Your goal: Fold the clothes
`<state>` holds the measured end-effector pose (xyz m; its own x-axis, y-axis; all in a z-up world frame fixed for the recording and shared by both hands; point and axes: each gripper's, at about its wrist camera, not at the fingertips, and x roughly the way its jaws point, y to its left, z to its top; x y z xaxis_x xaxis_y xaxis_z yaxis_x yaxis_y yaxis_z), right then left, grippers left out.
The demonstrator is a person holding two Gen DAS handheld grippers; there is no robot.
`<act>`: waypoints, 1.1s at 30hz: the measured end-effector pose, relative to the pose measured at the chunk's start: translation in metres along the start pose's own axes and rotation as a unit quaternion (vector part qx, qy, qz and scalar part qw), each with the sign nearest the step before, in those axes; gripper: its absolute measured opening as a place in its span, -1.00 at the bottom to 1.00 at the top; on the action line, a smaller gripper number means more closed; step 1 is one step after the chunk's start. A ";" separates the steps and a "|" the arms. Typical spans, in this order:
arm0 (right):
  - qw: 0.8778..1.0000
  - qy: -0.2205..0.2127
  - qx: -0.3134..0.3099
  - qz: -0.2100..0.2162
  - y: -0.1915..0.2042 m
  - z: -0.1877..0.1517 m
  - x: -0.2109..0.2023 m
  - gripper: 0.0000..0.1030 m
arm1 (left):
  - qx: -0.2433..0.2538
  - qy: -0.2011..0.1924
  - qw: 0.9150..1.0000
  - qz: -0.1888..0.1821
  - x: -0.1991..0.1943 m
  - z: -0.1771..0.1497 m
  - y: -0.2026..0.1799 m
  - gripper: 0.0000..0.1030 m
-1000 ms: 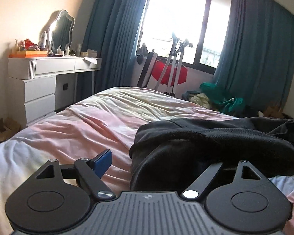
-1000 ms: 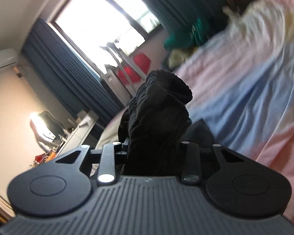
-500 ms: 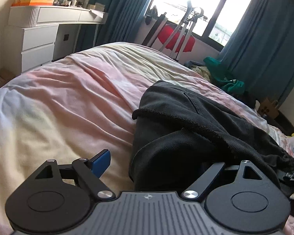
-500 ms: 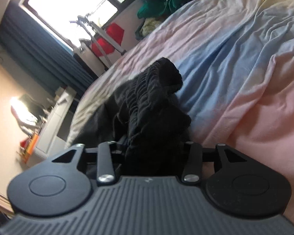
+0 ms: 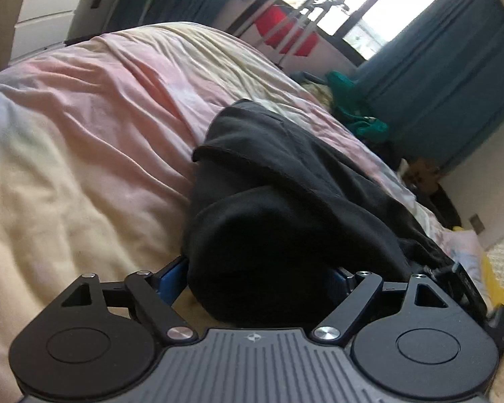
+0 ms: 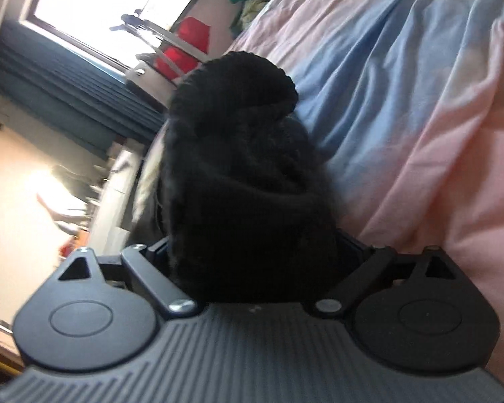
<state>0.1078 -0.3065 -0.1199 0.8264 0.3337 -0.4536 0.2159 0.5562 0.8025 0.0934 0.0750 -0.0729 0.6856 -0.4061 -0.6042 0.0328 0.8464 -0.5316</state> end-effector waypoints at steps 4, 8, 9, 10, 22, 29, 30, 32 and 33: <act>1.000 0.001 -0.017 -0.012 0.008 -0.003 -0.007 0.53 | 0.008 -0.038 0.999 -0.019 -0.029 0.008 -0.001 0.90; 0.998 -0.003 -0.045 -0.048 0.019 -0.009 -0.013 0.15 | -0.042 -0.083 0.993 -0.070 -0.042 0.029 0.018 0.99; 0.997 -0.005 -0.050 -0.055 0.022 -0.011 -0.014 0.12 | -0.057 -0.078 0.992 -0.076 -0.035 0.035 0.025 0.99; 0.997 -0.009 -0.053 -0.057 0.024 -0.013 -0.014 0.08 | -0.075 -0.064 0.992 -0.075 -0.023 0.041 0.032 0.99; 0.992 -0.069 -0.106 0.004 0.053 -0.027 -0.040 -0.05 | -0.162 0.041 0.982 -0.092 0.066 0.059 0.075 0.90; 0.998 -0.029 -0.043 -0.035 0.027 -0.016 -0.018 0.45 | -0.153 0.058 0.982 -0.097 0.077 0.058 0.074 0.82; 0.998 -0.028 -0.036 -0.032 0.024 -0.016 -0.017 0.53 | -0.154 0.060 0.982 -0.097 0.079 0.057 0.074 0.82; 0.998 -0.025 -0.039 -0.030 0.023 -0.016 -0.010 0.67 | -0.156 0.064 0.981 -0.099 0.083 0.058 0.073 0.83; 0.998 -0.024 -0.045 -0.030 0.023 -0.017 -0.006 0.67 | -0.155 0.066 0.981 -0.099 0.086 0.059 0.073 0.82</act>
<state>0.0993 -0.2828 -0.1050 0.8382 0.2623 -0.4781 0.2188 0.6413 0.7354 0.1978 0.1222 -0.1283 0.5875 -0.6103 -0.5314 -0.0804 0.6094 -0.7887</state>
